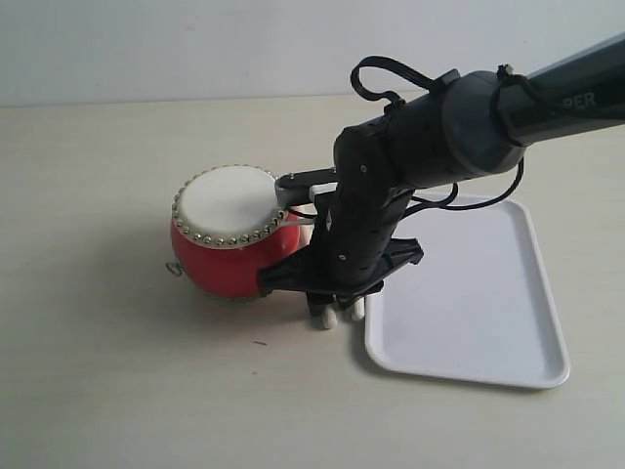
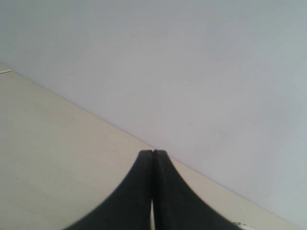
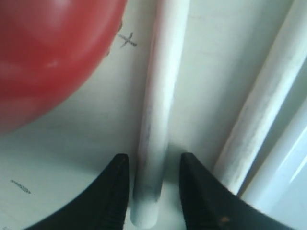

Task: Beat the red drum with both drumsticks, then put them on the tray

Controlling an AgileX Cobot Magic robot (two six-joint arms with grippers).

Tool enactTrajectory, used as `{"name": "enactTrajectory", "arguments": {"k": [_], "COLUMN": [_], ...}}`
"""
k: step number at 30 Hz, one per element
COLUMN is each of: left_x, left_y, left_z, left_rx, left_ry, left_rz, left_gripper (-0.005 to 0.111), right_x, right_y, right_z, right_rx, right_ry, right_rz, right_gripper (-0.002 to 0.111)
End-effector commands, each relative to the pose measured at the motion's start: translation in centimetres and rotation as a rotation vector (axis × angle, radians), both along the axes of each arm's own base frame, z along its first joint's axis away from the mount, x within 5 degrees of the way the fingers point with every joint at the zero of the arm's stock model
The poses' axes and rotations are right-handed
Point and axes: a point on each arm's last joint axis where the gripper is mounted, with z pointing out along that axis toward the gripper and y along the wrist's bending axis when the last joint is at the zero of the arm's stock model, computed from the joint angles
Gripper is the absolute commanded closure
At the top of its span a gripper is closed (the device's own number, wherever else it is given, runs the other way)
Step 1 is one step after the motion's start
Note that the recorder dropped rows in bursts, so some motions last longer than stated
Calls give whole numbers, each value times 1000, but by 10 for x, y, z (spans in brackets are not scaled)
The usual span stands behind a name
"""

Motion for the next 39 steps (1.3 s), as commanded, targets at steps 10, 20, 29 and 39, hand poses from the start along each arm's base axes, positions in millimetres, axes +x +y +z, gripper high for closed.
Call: {"name": "enactTrajectory", "arguments": {"k": [10,20,29,39], "left_x": [0,0,0,0], "left_y": [0,0,0,0], "left_z": [-1,-1,-1,0], "left_rx": [-13,-13,-13,-13], "left_ry": [-5,-5,-3,-10], "left_rz": [0,0,0,0], "left_gripper": [107,107,107,107], "right_x": [0,0,1,2], "right_y": [1,1,-2,-10], "right_z": [0,-12,2,55], "right_rx": [6,-13,-21,8], "right_ry": [-13,10,-28,-161], "right_rz": [4,-2,-4,-32], "right_gripper": [73,74,108,108]}}
